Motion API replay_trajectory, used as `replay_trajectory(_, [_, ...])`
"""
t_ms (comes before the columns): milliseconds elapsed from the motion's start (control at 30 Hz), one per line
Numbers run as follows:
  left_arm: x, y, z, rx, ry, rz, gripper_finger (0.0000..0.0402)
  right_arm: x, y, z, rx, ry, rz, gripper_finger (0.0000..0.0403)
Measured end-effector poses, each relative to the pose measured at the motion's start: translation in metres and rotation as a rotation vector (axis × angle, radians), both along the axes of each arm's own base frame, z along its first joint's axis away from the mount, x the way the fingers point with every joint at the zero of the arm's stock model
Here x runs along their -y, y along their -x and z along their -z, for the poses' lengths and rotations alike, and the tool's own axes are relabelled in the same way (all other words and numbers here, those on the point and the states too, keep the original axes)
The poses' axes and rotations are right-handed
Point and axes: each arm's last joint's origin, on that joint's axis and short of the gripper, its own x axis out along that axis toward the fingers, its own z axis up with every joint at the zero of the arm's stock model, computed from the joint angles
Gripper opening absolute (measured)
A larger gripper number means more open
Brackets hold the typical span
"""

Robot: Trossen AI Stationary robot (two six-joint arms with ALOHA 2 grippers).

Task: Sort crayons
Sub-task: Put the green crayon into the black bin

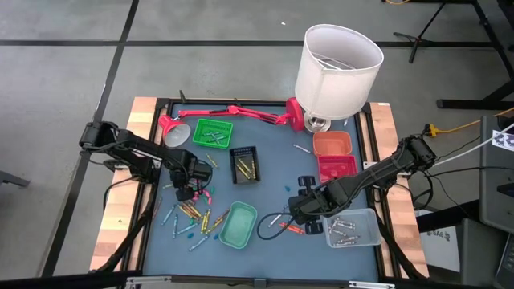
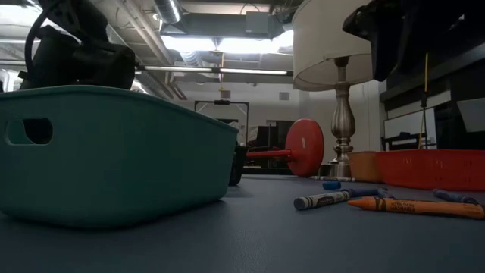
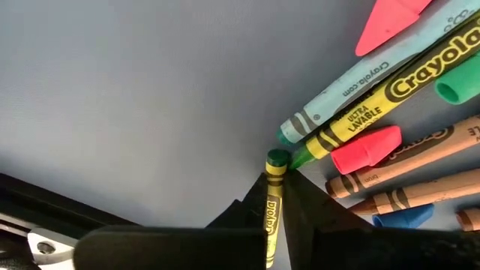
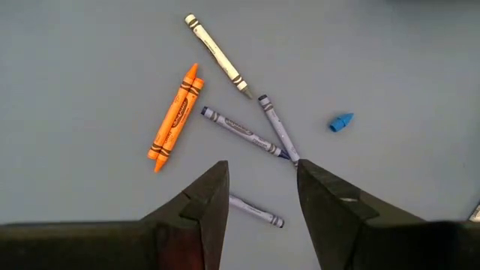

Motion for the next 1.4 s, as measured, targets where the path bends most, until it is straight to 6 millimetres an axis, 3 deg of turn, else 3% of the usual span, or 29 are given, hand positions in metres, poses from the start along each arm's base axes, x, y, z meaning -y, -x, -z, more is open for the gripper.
replay_trajectory(200, [0.000, -0.007, -0.005, 0.018, -0.002, 0.005, 0.0006, 0.000, 0.000, 0.000, 0.000, 0.000, 0.000, 0.0156])
replay_trajectory(600, [0.002, -0.046, -0.046, 0.201, 0.018, 0.065, 0.0007, 0.000, 0.000, 0.000, 0.000, -0.002, 0.000, 0.0156])
replay_trajectory(800, [0.003, -0.072, -0.076, 0.377, 0.011, 0.087, 0.0007, 0.000, 0.000, 0.000, 0.000, -0.002, 0.000, 0.0156])
replay_trajectory(1033, [0.005, -0.109, -0.096, 0.759, 0.000, 0.076, 0.0007, 0.000, 0.000, 0.000, 0.003, -0.002, 0.000, 0.0156])
replay_trajectory(1233, [0.005, -0.139, -0.101, 1.022, -0.042, 0.025, 0.0007, -0.001, -0.002, 0.000, 0.021, -0.009, 0.000, 0.0156])
replay_trajectory(1400, [0.001, -0.152, -0.087, 1.027, -0.115, -0.024, 0.0007, -0.001, -0.003, -0.001, 0.040, 0.010, 0.008, 0.0156])
